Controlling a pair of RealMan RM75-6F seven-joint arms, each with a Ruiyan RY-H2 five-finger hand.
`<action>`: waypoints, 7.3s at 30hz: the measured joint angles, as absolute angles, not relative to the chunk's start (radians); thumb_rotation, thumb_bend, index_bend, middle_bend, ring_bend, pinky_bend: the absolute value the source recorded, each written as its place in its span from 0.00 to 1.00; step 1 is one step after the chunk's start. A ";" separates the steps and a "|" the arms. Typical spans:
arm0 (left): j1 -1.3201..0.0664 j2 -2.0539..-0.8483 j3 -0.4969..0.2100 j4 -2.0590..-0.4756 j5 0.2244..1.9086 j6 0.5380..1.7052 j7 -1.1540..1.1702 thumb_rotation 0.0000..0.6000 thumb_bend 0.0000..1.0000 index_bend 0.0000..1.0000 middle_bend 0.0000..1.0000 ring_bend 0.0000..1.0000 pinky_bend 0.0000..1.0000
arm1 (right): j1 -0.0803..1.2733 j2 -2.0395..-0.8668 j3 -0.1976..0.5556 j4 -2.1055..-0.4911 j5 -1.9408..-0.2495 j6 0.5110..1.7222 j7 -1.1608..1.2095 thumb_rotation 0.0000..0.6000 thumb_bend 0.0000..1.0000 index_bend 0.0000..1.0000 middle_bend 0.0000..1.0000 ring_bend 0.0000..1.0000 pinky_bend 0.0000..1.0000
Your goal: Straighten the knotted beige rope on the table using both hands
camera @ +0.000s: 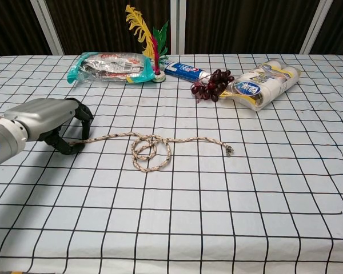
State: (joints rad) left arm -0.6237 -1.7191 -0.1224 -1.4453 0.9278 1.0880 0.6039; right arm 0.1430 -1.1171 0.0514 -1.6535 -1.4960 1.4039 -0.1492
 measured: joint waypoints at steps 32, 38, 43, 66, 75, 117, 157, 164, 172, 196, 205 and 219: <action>-0.598 -1.695 -0.122 -1.464 0.963 1.124 0.577 1.00 0.46 0.60 0.21 0.02 0.11 | 0.165 -1.137 0.033 -1.680 -1.529 1.370 -0.210 1.00 0.30 0.00 0.00 0.00 0.00; -0.591 -1.683 -0.115 -1.469 0.976 1.123 0.566 1.00 0.46 0.60 0.21 0.02 0.11 | 0.199 -1.161 0.022 -1.718 -1.551 1.313 -0.242 1.00 0.30 0.00 0.00 0.00 0.00; -0.586 -1.682 -0.118 -1.474 0.983 1.125 0.553 1.00 0.46 0.60 0.21 0.02 0.11 | 0.250 -1.205 0.024 -1.755 -1.560 1.242 -0.297 1.00 0.30 0.00 0.00 0.00 0.00; -0.586 -1.661 -0.124 -1.499 0.987 1.133 0.584 1.00 0.47 0.61 0.22 0.02 0.11 | 0.480 -1.688 0.160 -1.438 -1.414 1.085 -0.312 1.00 0.30 0.00 0.00 0.00 0.00; -0.580 -1.655 -0.126 -1.496 0.980 1.135 0.574 1.00 0.47 0.61 0.23 0.02 0.11 | 0.526 -1.776 0.193 -1.375 -1.336 1.051 -0.300 1.00 0.18 0.00 0.00 0.00 0.00; -0.560 -1.625 -0.125 -1.496 0.977 1.117 0.523 1.00 0.47 0.61 0.23 0.02 0.11 | 0.659 -1.947 0.238 -1.146 -1.220 0.983 -0.222 1.00 0.24 0.27 0.01 0.00 0.00; -0.558 -1.624 -0.127 -1.495 0.976 1.114 0.516 1.00 0.47 0.61 0.23 0.02 0.11 | 0.657 -1.961 0.231 -1.103 -1.193 0.990 -0.205 1.00 0.36 0.56 0.13 0.00 0.00; -0.557 -1.623 -0.128 -1.495 0.975 1.114 0.513 1.00 0.47 0.61 0.23 0.02 0.11 | 0.655 -1.960 0.231 -1.101 -1.192 0.992 -0.203 1.00 0.37 0.60 0.15 0.00 0.00; -0.554 -1.618 -0.129 -1.497 0.978 1.119 0.507 1.00 0.47 0.61 0.23 0.02 0.11 | 0.643 -1.949 0.226 -1.108 -1.196 1.005 -0.193 1.00 0.38 0.63 0.15 0.00 0.00; -0.536 -1.565 -0.155 -1.482 0.955 1.118 0.453 1.00 0.47 0.62 0.23 0.02 0.11 | 0.477 -1.760 0.159 -1.357 -1.270 1.231 -0.225 1.00 0.40 0.64 0.17 0.00 0.00; -0.517 -1.524 -0.145 -1.474 0.959 1.105 0.412 1.00 0.47 0.62 0.23 0.02 0.11 | 0.406 -1.651 0.120 -1.399 -1.287 1.262 -0.175 1.00 0.40 0.65 0.17 0.00 0.00; -0.494 -1.494 -0.130 -1.468 0.975 1.095 0.372 1.00 0.47 0.62 0.23 0.02 0.11 | 0.332 -1.558 0.087 -1.343 -1.290 1.250 -0.057 1.00 0.41 0.65 0.17 0.00 0.00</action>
State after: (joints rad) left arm -0.4943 -1.4936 -0.1305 -1.4676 0.9753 1.0950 0.3723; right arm 0.3321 -1.5582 0.0867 -1.3431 -1.2902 1.2502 -0.0570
